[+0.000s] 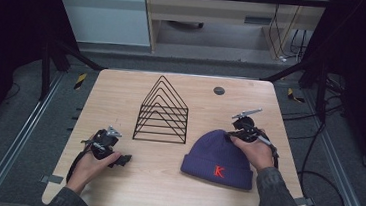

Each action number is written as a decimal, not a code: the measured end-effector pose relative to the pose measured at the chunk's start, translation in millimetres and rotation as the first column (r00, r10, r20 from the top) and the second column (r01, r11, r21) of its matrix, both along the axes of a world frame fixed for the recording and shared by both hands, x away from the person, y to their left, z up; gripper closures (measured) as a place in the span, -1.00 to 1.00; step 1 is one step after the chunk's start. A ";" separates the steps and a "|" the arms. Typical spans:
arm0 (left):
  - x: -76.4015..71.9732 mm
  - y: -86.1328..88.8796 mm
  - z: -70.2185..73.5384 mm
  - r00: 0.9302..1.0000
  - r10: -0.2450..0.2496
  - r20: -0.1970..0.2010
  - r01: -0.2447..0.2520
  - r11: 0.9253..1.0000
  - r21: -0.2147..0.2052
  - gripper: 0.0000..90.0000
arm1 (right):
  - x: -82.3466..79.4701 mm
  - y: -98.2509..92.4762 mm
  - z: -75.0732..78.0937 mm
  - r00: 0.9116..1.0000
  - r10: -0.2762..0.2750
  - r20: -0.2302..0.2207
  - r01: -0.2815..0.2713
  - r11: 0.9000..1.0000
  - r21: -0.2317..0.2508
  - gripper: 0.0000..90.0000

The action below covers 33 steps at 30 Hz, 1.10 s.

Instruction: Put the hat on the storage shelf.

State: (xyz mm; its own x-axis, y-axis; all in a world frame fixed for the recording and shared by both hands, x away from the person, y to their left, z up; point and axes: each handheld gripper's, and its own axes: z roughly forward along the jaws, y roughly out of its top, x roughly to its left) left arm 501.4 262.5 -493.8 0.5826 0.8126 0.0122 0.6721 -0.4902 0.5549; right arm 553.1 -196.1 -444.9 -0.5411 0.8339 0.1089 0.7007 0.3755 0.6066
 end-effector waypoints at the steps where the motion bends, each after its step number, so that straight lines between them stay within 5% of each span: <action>1: 0.1 0.5 0.2 1.000 -0.001 0.002 0.001 1.000 0.002 -1.00 | -4.5 -1.2 5.2 1.000 0.006 0.021 -0.006 1.000 0.005 0.80; 3: 0.4 1.6 1.3 1.000 0.005 0.008 -0.005 1.000 -0.006 -0.91 | -19.9 -3.4 22.5 0.995 0.024 0.097 -0.028 0.999 0.032 0.80; 8: -0.7 8.1 11.6 0.997 0.044 0.065 -0.039 0.996 -0.077 -0.94 | -43.4 -3.7 42.0 0.983 0.045 0.178 -0.059 0.996 0.073 0.80; 13: -0.9 12.8 15.1 0.991 0.080 0.110 -0.070 0.993 -0.091 -0.89 | -63.6 -3.9 56.5 0.969 0.055 0.242 -0.080 0.992 0.093 0.80; 23: -3.6 21.6 21.5 0.977 0.115 0.180 -0.092 0.987 -0.129 -0.86 | -87.1 1.3 87.5 0.947 0.087 0.308 -0.125 0.986 0.107 0.82; 33: -10.2 21.6 34.1 0.966 0.100 0.239 -0.053 0.979 -0.197 -0.84 | -85.4 6.9 125.6 0.925 0.109 0.365 -0.151 0.985 0.088 0.81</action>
